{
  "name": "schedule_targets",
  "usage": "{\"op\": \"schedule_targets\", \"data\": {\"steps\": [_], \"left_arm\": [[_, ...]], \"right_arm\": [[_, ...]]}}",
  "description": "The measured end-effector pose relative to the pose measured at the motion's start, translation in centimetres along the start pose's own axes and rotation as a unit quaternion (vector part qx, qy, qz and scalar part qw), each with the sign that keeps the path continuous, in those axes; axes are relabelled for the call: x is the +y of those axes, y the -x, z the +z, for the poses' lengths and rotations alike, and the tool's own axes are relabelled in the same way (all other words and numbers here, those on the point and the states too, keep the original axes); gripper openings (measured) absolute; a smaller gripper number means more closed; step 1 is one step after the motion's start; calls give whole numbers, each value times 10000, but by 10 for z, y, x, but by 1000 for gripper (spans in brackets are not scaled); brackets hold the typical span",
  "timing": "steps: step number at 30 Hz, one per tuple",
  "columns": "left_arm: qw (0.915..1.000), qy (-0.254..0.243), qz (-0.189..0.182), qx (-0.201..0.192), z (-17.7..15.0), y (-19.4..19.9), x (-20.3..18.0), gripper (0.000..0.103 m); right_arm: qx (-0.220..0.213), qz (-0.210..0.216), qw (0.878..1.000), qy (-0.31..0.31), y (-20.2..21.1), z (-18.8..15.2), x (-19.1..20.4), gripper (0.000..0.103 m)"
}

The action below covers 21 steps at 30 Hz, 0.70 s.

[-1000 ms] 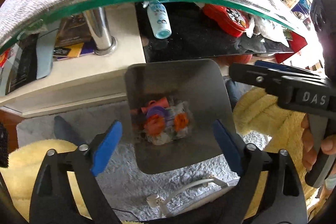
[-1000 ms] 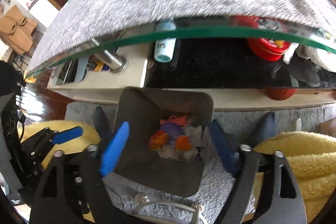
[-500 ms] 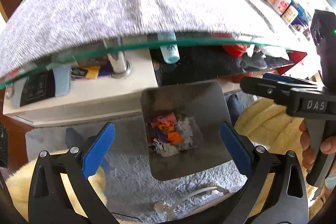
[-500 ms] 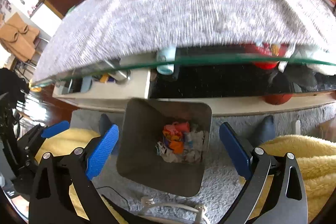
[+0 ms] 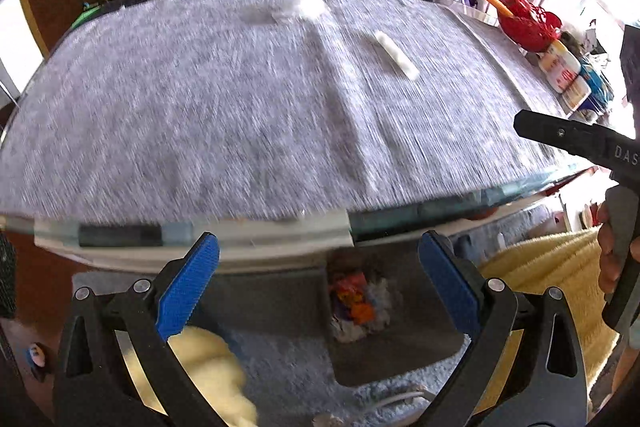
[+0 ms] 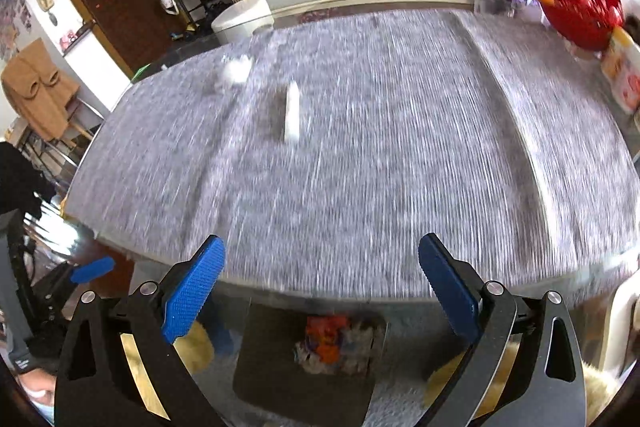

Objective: Collect trash
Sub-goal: 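Raise both tools back over the white tissue and white stick, then grasp the white tissue with the left tool while the right tool grasps the white stick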

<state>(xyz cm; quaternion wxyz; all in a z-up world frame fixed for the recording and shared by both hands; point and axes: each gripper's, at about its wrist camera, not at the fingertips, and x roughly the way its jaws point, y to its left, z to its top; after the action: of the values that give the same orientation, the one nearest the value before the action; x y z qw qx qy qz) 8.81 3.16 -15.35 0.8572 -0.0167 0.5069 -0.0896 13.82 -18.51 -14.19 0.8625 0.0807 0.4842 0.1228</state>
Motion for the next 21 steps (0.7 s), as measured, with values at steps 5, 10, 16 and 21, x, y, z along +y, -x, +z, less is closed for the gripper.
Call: {"op": "schedule_targets", "data": {"steps": [5,10,16,21], "left_arm": [[9999,-29,81,-106,38,-4,12,95],[9999,16,50,-160,74,-12,26,95],[10000,12,62,-74,105,-27,42,95],[9998,-116,119,-82,131,-39,45,95]], "right_arm": [[-17,3,9998,176,-18,33,11,98],[-9,91,9997,247,-42,64,19,98],[221,194,9992,268,-82,86,24,71],[391,104,9981,473,-101,87,31,45]]}}
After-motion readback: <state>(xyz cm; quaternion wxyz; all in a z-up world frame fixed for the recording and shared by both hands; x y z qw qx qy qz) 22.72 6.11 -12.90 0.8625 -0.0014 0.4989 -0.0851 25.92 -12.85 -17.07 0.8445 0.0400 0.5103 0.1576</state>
